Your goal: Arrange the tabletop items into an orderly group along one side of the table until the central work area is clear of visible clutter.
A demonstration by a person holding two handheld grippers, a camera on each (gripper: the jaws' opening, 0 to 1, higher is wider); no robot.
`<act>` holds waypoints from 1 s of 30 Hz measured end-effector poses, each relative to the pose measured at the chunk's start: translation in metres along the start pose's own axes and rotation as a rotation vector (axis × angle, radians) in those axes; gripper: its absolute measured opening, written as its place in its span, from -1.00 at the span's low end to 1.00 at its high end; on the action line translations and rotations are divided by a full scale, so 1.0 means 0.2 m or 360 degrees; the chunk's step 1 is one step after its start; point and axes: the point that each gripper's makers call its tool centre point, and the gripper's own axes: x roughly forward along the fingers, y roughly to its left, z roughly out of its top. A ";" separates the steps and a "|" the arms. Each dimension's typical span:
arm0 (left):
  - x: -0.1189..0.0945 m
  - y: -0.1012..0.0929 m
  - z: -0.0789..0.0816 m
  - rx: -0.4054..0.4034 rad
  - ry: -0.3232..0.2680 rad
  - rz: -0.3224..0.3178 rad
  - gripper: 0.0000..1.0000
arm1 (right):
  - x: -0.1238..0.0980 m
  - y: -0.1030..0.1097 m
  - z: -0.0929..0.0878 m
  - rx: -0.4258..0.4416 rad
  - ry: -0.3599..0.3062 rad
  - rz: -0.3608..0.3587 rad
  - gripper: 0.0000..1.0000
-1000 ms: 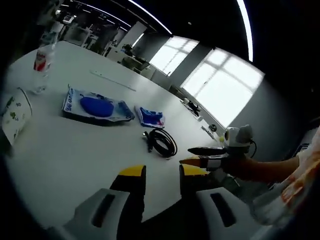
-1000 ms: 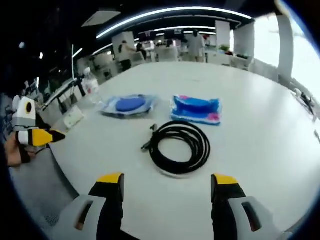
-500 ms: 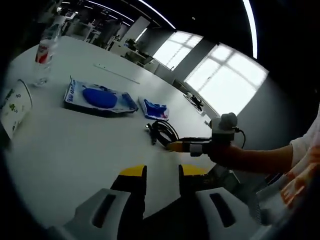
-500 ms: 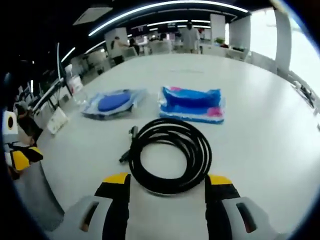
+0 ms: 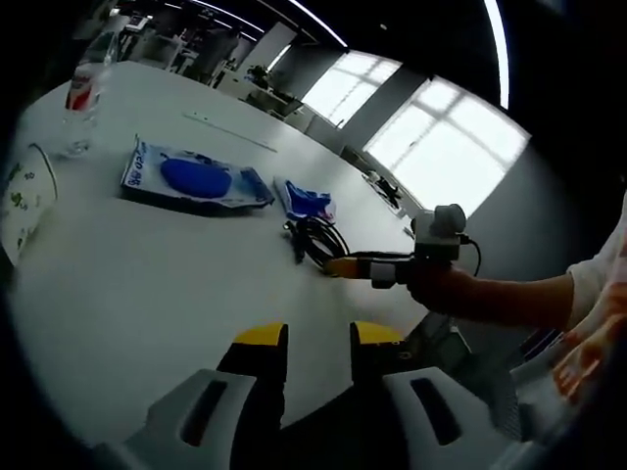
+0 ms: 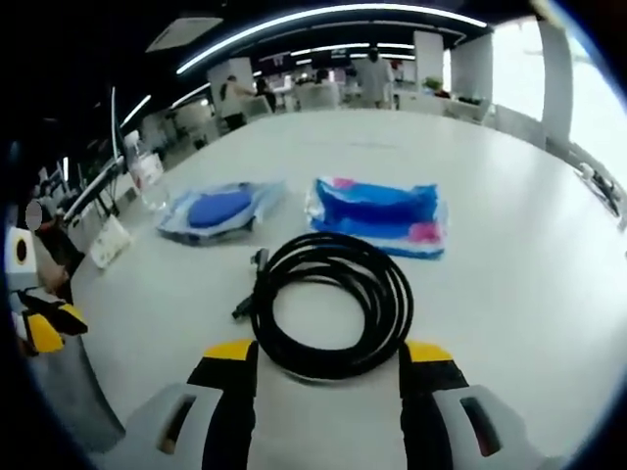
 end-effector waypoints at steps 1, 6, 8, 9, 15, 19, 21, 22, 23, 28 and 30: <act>0.00 0.00 0.00 0.0004 0.0000 0.0003 -0.54 | 0.00 0.00 0.00 -0.0003 -0.0004 0.0003 0.17; -0.02 0.04 0.03 0.0018 0.0001 0.0024 -0.52 | -0.03 0.02 0.03 -0.0041 -0.0055 0.0023 0.22; -0.05 0.10 0.08 0.0025 -0.0026 0.0066 -0.48 | -0.05 0.04 0.06 -0.0069 -0.0093 0.0046 0.25; -0.05 0.12 0.11 0.0027 -0.0042 0.0089 -0.45 | -0.05 0.04 0.07 -0.0069 -0.0122 0.0064 0.26; -0.12 0.36 0.30 0.0056 -0.0141 0.0301 -0.17 | -0.06 0.04 0.07 -0.0060 -0.0127 0.0081 0.25; -0.14 0.44 0.40 0.0120 -0.0138 0.0366 -0.14 | -0.10 0.03 0.10 -0.0091 -0.0146 0.0048 0.25; -0.13 0.47 0.44 0.0144 -0.0135 0.0397 -0.13 | -0.11 0.03 0.13 -0.0069 -0.0162 0.0056 0.25; -0.13 0.48 0.46 0.0158 -0.0139 0.0410 -0.12 | -0.11 0.04 0.14 -0.0070 -0.0171 0.0063 0.24; -0.12 0.50 0.49 0.0178 -0.0139 0.0436 -0.12 | -0.11 0.05 0.17 -0.0091 -0.0185 0.0065 0.24; -0.08 0.58 0.56 0.0209 -0.0119 0.0505 -0.14 | -0.10 0.11 0.31 -0.0139 -0.0254 0.0126 0.21; -0.07 0.60 0.59 0.0220 -0.0120 0.0514 -0.15 | -0.07 0.13 0.37 -0.0154 -0.0275 0.0143 0.18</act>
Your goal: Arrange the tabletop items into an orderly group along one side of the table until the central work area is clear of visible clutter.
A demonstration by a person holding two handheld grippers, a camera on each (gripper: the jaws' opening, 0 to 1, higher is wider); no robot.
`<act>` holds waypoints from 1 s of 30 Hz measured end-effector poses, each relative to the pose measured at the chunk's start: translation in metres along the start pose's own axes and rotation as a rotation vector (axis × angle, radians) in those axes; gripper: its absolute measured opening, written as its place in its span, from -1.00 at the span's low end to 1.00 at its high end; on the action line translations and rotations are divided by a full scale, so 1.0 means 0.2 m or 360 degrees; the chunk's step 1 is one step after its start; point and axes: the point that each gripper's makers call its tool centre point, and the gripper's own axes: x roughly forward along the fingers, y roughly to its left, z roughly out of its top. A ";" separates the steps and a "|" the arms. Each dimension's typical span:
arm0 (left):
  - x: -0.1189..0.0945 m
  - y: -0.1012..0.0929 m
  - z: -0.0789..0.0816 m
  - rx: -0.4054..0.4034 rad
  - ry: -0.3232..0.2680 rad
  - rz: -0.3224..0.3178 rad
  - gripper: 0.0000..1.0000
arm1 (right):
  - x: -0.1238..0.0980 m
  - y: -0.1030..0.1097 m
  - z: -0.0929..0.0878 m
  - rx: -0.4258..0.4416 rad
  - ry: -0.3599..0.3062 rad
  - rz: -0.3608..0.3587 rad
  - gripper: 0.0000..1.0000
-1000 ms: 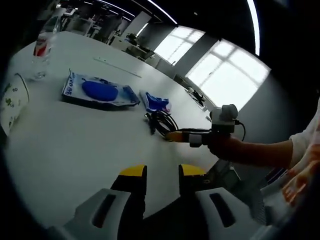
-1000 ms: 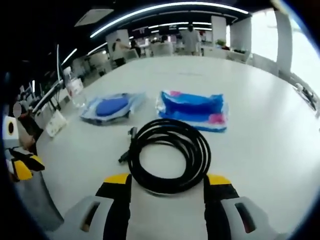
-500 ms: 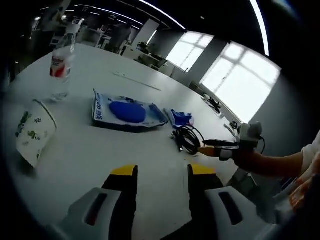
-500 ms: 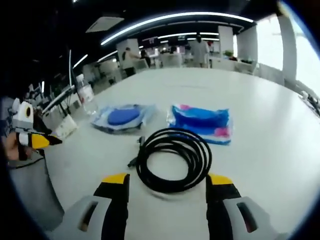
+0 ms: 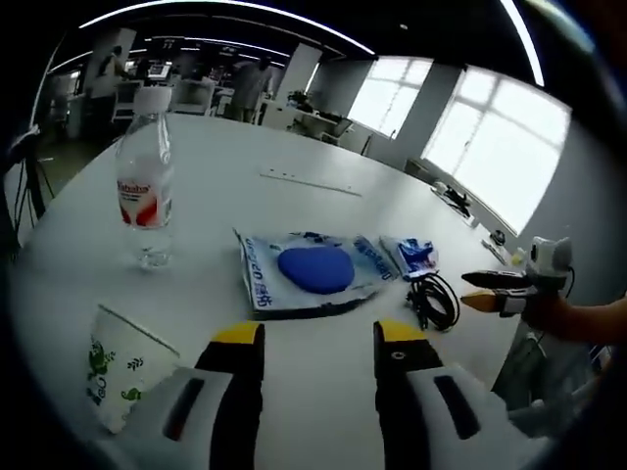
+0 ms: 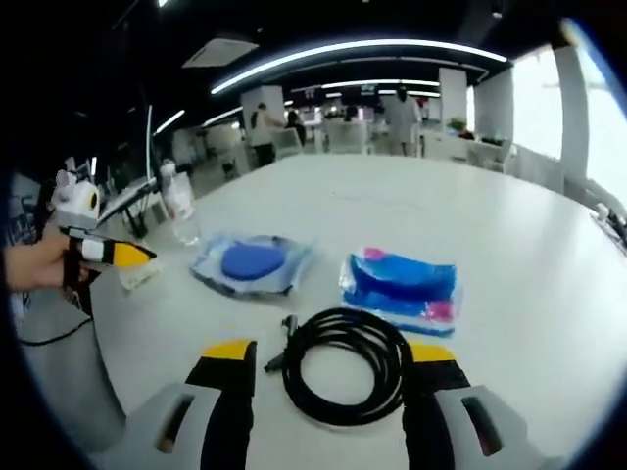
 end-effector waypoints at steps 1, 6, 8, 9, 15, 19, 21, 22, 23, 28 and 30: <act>0.01 0.00 0.01 0.0002 0.0005 0.0002 -0.16 | 0.02 0.01 0.03 -0.0003 -0.0011 0.0013 0.16; 0.08 0.06 0.02 0.0008 0.0058 0.0043 -0.24 | 0.12 0.04 0.08 -0.0004 -0.0008 0.0074 0.10; 0.10 0.09 0.03 -0.0009 0.0068 0.0053 -0.26 | 0.16 0.07 0.08 0.0003 0.0007 0.0126 0.04; 0.11 0.10 0.03 -0.0018 0.0079 0.0062 -0.26 | 0.17 0.10 0.08 0.0020 0.0017 0.0178 -0.02; 0.15 0.18 -0.01 -0.0031 0.0189 0.0174 -0.31 | 0.29 0.17 0.07 -0.0020 0.0095 0.0281 -0.18; 0.18 0.22 -0.05 -0.0085 0.0243 0.0191 -0.36 | 0.36 0.17 0.03 -0.0050 0.0182 0.0301 -0.29; 0.18 0.23 -0.06 -0.0095 0.0245 0.0199 -0.38 | 0.38 0.17 0.03 -0.0036 0.0194 0.0308 -0.29; 0.19 0.23 -0.06 -0.0106 0.0243 0.0202 -0.39 | 0.39 0.17 0.03 -0.0028 0.0205 0.0305 -0.30; 0.19 0.23 -0.06 -0.0113 0.0241 0.0200 -0.39 | 0.41 0.16 0.02 -0.0018 0.0224 0.0298 -0.31; 0.23 0.24 -0.07 -0.0093 0.0252 0.0203 -0.52 | 0.46 0.15 0.03 0.0095 0.0235 0.0286 -0.43; 0.24 0.25 -0.06 -0.0093 0.0248 0.0209 -0.59 | 0.49 0.16 0.03 0.0185 0.0240 0.0294 -0.52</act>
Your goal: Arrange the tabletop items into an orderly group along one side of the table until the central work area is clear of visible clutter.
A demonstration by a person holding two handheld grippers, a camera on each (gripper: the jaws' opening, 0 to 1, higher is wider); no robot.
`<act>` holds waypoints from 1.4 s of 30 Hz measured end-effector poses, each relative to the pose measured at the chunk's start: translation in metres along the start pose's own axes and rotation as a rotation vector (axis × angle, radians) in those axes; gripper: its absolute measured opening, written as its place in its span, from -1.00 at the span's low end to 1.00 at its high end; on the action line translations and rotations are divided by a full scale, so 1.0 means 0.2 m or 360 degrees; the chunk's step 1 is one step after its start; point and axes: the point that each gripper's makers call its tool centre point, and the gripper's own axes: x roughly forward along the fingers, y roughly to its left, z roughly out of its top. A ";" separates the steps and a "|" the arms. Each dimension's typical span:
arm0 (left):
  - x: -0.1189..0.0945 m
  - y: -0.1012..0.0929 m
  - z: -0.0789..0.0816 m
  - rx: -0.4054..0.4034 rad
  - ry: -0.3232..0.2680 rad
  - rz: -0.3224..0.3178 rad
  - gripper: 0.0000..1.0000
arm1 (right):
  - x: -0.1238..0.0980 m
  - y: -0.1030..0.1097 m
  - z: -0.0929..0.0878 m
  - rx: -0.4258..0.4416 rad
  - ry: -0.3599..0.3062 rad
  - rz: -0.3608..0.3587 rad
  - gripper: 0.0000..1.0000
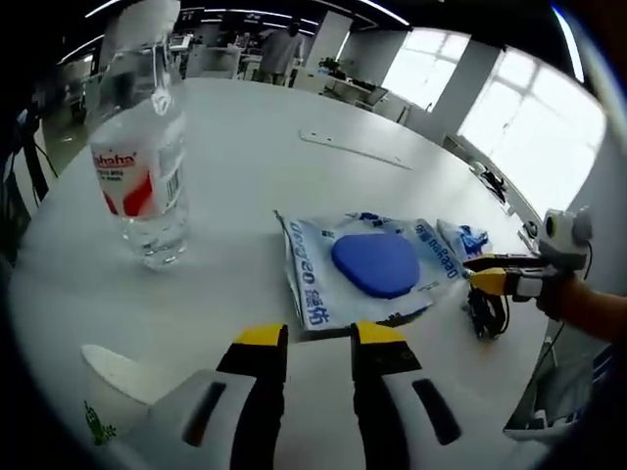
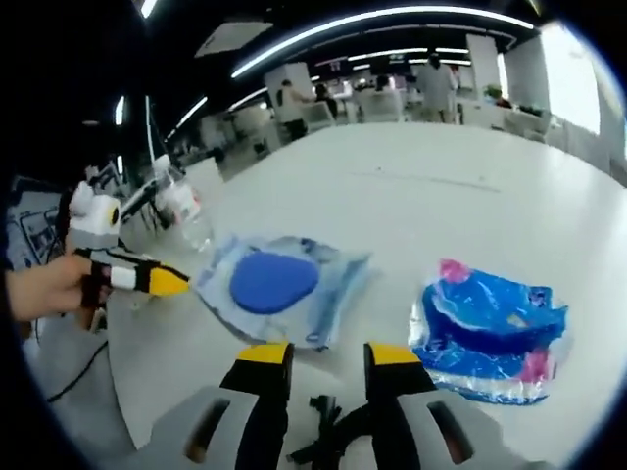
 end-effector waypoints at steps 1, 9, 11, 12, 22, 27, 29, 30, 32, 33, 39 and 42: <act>0.00 0.00 0.00 -0.0007 -0.0006 0.0002 -0.63 | 0.01 0.00 0.00 0.0010 -0.0001 0.0003 -0.56; 0.03 0.05 0.00 -0.0131 0.0003 0.0009 -0.95 | 0.08 0.00 0.00 0.0066 0.0026 0.0007 -0.99; 0.03 0.06 0.00 -0.0165 0.0007 0.0009 -1.00 | 0.07 0.00 0.01 0.0074 0.0007 0.0001 -1.00; 0.03 0.04 0.00 -0.0241 0.0001 -0.0029 -1.00 | 0.07 0.00 0.01 0.0071 0.0006 0.0004 -1.00; 0.01 -0.06 0.15 -0.0213 -0.0149 -0.0148 -1.00 | -0.01 0.03 0.11 0.0029 -0.0124 0.0008 -1.00; 0.02 -0.09 0.21 -0.0200 -0.0189 -0.0188 -1.00 | -0.05 -0.02 0.14 0.0031 -0.0176 -0.0016 -1.00; 0.04 -0.11 0.22 -0.0194 -0.0196 -0.0199 -1.00 | -0.06 -0.03 0.15 0.0043 -0.0186 -0.0017 -1.00; 0.04 -0.12 0.23 -0.0186 -0.0196 -0.0207 -1.00 | -0.07 -0.04 0.15 0.0040 -0.0187 -0.0023 -1.00; 0.06 -0.13 0.23 -0.0181 -0.0193 -0.0216 -1.00 | -0.07 -0.06 0.14 0.0032 -0.0180 -0.0039 -1.00; 0.07 -0.14 0.23 -0.0185 -0.0191 -0.0221 -1.00 | -0.07 -0.06 0.14 0.0031 -0.0177 -0.0041 -1.00; 0.11 -0.15 0.19 -0.0185 -0.0157 -0.0226 -1.00 | -0.04 -0.12 0.08 0.0030 -0.0118 -0.0081 -1.00; 0.12 -0.14 0.16 -0.0203 -0.0138 -0.0222 -1.00 | -0.03 -0.13 0.05 0.0017 -0.0098 -0.0098 -1.00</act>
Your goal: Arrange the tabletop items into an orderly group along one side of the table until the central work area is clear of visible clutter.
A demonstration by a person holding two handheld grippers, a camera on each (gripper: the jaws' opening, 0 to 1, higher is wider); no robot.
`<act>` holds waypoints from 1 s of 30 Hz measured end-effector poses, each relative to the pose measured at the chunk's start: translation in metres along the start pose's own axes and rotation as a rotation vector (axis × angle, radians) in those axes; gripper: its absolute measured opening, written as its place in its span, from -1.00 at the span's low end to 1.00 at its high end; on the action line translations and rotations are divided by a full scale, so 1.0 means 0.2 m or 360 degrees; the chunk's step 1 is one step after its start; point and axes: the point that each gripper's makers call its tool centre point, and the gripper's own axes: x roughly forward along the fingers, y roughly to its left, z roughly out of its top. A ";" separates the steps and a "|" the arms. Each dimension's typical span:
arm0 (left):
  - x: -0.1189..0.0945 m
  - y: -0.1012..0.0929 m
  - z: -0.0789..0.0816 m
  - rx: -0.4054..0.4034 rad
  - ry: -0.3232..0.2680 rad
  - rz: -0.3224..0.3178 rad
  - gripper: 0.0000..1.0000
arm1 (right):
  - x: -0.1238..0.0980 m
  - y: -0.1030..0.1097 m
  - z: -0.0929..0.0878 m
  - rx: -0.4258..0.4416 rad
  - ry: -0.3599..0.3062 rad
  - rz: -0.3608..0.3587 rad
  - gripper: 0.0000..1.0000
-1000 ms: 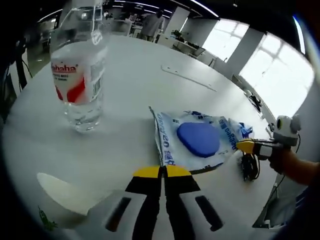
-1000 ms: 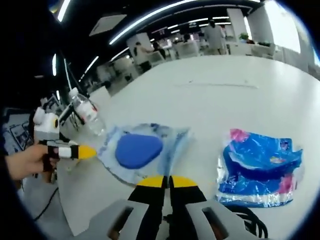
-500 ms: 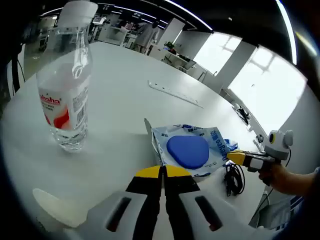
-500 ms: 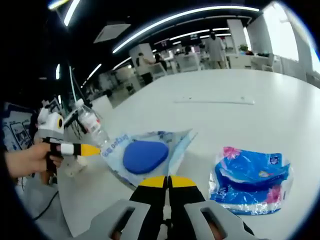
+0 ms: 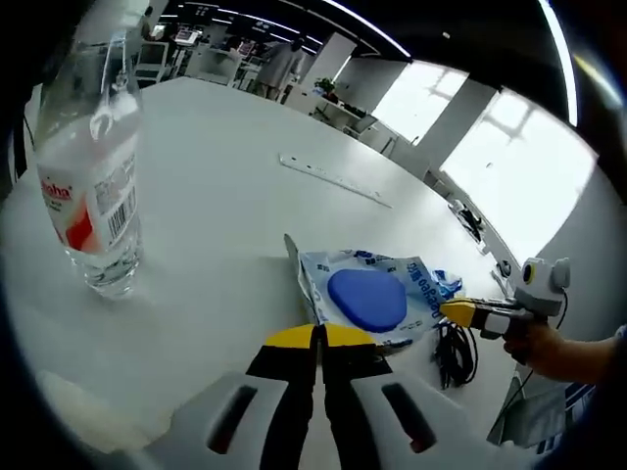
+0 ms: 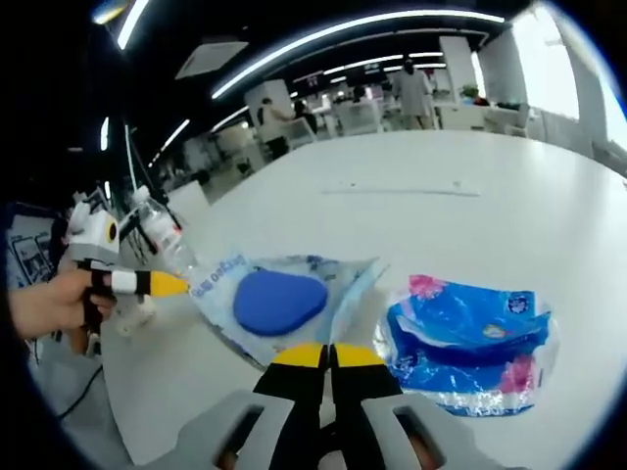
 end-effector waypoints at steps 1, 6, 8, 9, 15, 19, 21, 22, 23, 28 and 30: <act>0.00 0.00 0.00 -0.0003 0.0002 0.0000 -1.00 | 0.00 -0.01 0.00 0.0005 -0.0001 -0.0017 -1.00; 0.01 0.02 -0.02 -0.0014 0.0015 0.0016 -1.00 | 0.01 -0.02 -0.03 0.0042 0.0023 -0.0036 -1.00; 0.02 0.02 -0.04 -0.0012 0.0022 0.0024 -1.00 | 0.00 -0.03 -0.04 0.0025 0.0039 -0.0051 -1.00; 0.02 0.03 -0.04 -0.0006 0.0026 0.0028 -1.00 | 0.00 -0.03 -0.04 0.0011 0.0037 -0.0051 -1.00; 0.01 0.03 -0.05 0.0042 0.0036 0.0044 -1.00 | 0.00 -0.03 -0.02 -0.0007 -0.0011 -0.0064 -0.98; 0.01 0.02 -0.05 0.0066 0.0032 0.0034 -1.00 | -0.03 -0.03 -0.01 -0.0041 -0.0046 -0.0082 -0.94; 0.00 0.03 -0.06 0.0118 0.0052 0.0073 -1.00 | -0.04 -0.02 0.00 -0.0046 -0.0060 -0.0088 -0.87; 0.00 0.03 -0.06 0.0151 0.0062 0.0096 -1.00 | -0.05 -0.03 0.01 -0.0066 -0.0069 -0.0111 -0.82; -0.01 0.03 -0.06 0.0206 0.0063 0.0120 -1.00 | -0.05 -0.04 0.01 -0.0075 -0.0080 -0.0132 -0.75; -0.04 -0.03 -0.05 0.0298 0.0038 0.0088 -0.89 | -0.11 -0.02 0.04 -0.0062 -0.0150 -0.0153 -0.51; -0.05 -0.04 -0.05 0.0341 0.0026 0.0100 -0.76 | -0.14 0.00 0.04 -0.0066 -0.0160 -0.0149 -0.46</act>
